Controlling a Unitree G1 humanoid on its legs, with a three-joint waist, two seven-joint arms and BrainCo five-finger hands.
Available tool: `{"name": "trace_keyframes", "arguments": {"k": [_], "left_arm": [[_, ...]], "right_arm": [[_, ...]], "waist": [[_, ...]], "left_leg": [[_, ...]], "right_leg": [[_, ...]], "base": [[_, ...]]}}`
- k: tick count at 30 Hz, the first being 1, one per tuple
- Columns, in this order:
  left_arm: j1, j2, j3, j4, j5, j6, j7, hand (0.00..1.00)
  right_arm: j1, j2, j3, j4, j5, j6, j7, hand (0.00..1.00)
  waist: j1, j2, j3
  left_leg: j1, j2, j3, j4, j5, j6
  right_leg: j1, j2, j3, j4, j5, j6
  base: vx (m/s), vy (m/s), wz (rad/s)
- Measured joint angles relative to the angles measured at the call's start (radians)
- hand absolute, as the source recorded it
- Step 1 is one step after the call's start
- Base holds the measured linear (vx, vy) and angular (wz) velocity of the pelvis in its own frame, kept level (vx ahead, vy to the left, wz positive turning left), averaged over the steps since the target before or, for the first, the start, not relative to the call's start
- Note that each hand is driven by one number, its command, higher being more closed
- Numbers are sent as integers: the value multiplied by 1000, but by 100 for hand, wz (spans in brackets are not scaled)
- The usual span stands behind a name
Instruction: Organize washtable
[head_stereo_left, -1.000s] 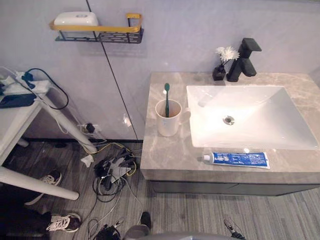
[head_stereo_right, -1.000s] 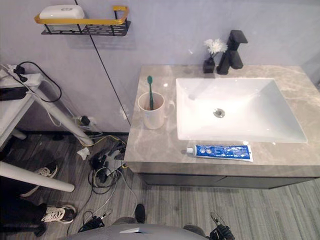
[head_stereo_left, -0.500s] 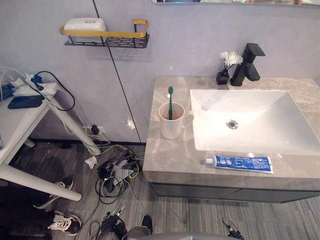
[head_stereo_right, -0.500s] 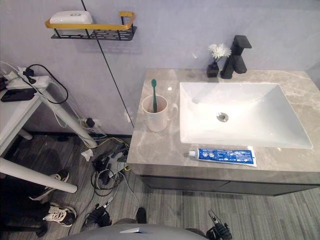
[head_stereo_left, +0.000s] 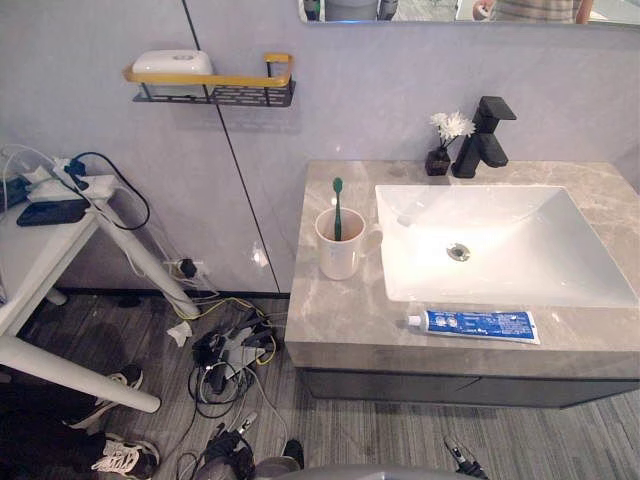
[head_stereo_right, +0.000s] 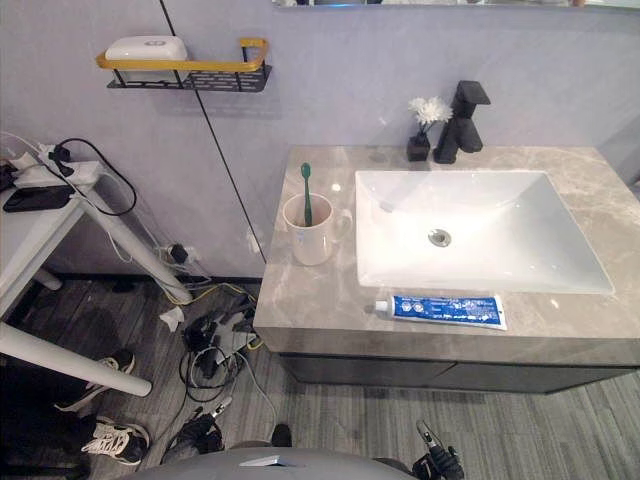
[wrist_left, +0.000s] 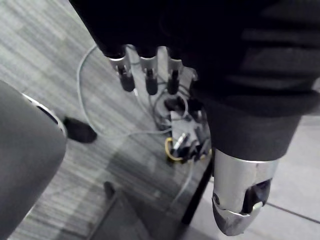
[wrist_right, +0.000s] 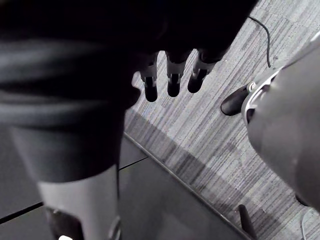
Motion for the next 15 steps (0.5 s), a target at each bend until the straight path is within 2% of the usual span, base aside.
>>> {"name": "trace_keyframes", "arguments": {"k": [4, 6, 9, 10, 12, 15], "left_arm": [[51, -7, -4, -203, -1, -1, 39, 0], [81, -11, 10, -357, 1, -3, 61, 0], [128, -14, 25, -550, 37, -11, 106, 0], [137, -25, 37, -604, 49, -11, 114, 0], [148, -52, 51, -765, 72, -15, 139, 0], [155, -61, 49, -969, 135, -22, 160, 0]], "right_arm": [[16, -14, 18, -2, -1, 0, -1, 0], [25, -13, 20, -5, -1, 0, -1, 0], [31, -10, 31, -28, -1, -1, -2, 0], [42, -6, 32, -45, 0, -2, -1, 0], [55, -7, 60, -54, 0, -3, -1, 0], [58, 2, 75, -55, 0, -2, 1, 0]], "waist": [[0, 1, 4], [2, 0, 6], [20, 4, 11], [28, 2, 10], [27, -2, 12], [29, -10, 27]], "left_leg": [[-14, -7, -41, 0, 12, 10], [-33, -11, -68, 0, 20, 12], [-42, -11, -80, 0, 24, 13], [-53, -9, -71, 0, 13, 12], [-66, 12, 31, 7, 10, 20], [-87, 10, 27, 59, 14, 27]], "right_leg": [[-1, -4, -34, 20, -11, -1], [-6, -7, -67, 35, -26, -7], [-3, -7, -96, 38, -29, -9], [-3, -9, -97, 45, -24, 0], [-2, -22, -128, 55, -27, 0], [5, -35, -151, 84, -27, 1]], "base": [[-51, 9, 29], [-50, -6, 49], [-21, -8, 20], [-2, -2, 17], [22, -1, 40], [20, 40, 34]]}}
